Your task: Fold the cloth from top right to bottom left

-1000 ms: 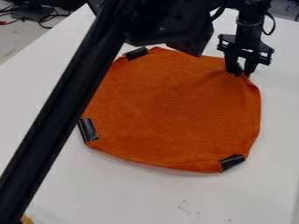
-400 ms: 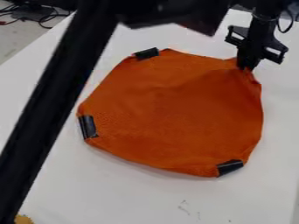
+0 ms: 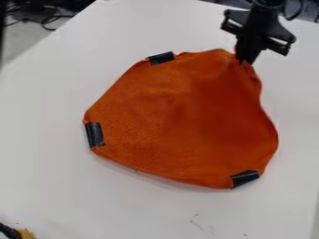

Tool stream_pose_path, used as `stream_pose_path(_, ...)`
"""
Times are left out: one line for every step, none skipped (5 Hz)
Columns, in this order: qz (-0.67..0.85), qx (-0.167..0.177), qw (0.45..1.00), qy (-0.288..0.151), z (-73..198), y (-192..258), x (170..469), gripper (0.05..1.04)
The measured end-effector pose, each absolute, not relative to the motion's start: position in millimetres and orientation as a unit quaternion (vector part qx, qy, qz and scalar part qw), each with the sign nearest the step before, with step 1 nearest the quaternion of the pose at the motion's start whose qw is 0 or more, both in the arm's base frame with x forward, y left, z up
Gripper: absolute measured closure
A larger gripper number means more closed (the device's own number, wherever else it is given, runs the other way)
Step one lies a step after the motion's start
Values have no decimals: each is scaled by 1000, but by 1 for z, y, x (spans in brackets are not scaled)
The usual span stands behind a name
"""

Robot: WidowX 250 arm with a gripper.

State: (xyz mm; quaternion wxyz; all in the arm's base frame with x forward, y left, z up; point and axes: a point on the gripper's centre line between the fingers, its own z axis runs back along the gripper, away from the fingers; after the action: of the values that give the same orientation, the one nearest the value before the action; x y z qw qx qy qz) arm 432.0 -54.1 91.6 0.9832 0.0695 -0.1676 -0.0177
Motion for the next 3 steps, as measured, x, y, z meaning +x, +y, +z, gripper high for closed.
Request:
stream_pose_path(23, 60, 982, -180, 86, -24, 406, 979)
stream_pose_path(62, 42, 979, -188, 78, 2, 375, 979)
stream_pose_path(85, 25, 979, -183, 63, 14, 349, 979)
